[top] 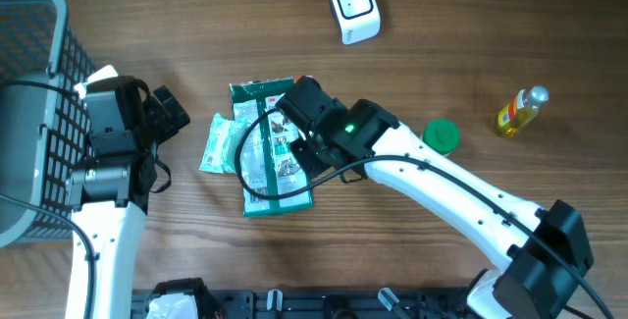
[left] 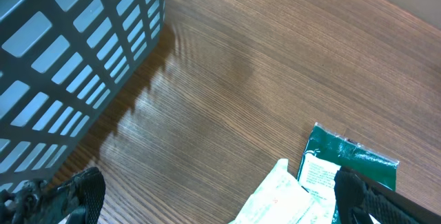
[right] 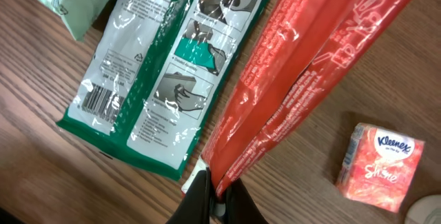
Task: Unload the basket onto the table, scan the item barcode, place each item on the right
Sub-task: 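Grasp the red glove strip on the glove packet with right gripper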
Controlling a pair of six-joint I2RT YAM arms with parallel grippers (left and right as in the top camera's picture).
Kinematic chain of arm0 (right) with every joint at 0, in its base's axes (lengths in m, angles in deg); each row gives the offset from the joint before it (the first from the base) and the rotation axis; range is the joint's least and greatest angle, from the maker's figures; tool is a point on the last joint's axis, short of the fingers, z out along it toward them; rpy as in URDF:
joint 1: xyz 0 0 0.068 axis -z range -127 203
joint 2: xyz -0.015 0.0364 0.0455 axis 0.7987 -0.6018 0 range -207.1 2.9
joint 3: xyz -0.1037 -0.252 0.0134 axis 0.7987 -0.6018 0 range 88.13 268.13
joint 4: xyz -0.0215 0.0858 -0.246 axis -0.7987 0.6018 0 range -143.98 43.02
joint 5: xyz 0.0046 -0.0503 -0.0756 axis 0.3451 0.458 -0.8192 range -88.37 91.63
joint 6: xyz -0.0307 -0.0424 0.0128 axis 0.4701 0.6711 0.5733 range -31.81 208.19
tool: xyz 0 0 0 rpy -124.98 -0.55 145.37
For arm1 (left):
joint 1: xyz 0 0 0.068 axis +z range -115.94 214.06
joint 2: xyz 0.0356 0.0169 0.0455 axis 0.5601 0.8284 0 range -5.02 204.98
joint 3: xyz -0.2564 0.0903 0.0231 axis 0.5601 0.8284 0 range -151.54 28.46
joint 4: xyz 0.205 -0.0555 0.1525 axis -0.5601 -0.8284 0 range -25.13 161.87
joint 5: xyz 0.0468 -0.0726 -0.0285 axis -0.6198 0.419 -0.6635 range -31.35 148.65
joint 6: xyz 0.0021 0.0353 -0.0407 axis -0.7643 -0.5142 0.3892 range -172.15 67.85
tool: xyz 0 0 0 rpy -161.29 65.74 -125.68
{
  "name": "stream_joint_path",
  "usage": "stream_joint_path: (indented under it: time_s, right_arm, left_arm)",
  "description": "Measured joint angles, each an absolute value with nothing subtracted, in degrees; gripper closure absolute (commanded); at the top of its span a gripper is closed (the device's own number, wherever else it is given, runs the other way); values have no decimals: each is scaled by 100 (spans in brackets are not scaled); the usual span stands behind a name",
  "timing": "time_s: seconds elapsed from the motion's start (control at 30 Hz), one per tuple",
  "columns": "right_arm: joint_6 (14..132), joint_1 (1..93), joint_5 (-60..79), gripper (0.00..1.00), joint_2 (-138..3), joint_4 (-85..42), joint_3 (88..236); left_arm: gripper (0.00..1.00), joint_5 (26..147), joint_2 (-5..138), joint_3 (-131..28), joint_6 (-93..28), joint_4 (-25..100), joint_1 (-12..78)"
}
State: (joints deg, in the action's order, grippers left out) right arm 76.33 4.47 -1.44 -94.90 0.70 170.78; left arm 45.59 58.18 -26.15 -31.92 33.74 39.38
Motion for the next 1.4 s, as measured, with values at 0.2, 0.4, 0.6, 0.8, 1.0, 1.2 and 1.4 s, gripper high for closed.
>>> stream_joint_path:
  time_s: [0.2, 0.4, 0.6, 0.8, 1.0, 1.2, 1.4]
  right_arm:
    - [7741, 447, -144, 96, -9490, 72, 17078]
    - [7760, 447, -144, 96, -9490, 72, 17078]
    - [8005, 447, -146, 96, -9490, 17, 17078]
    - [8663, 510, -442, 96, -9490, -22, 17080]
    - [9474, 521, 925, 96, -9525, 44, 17080]
    - [9981, 521, 1189, 96, -10285, 219, 16942]
    - [10156, 521, 1099, 96, -11208, 216, 16883]
  left_arm:
    - [0, 4559, 5818, -2615, -3192, 3374, 3938]
    - [0, 4557, 5818, -2615, -3192, 3374, 3938]
    - [0, 4557, 5818, -2615, -3192, 3374, 3938]
    - [0, 4559, 5818, -2615, -3192, 3374, 3938]
    - [0, 4559, 5818, -2615, -3192, 3374, 3938]
    - [0, 4559, 5818, -2615, -3192, 3374, 3938]
    - [0, 4557, 5818, -2615, -3192, 3374, 3938]
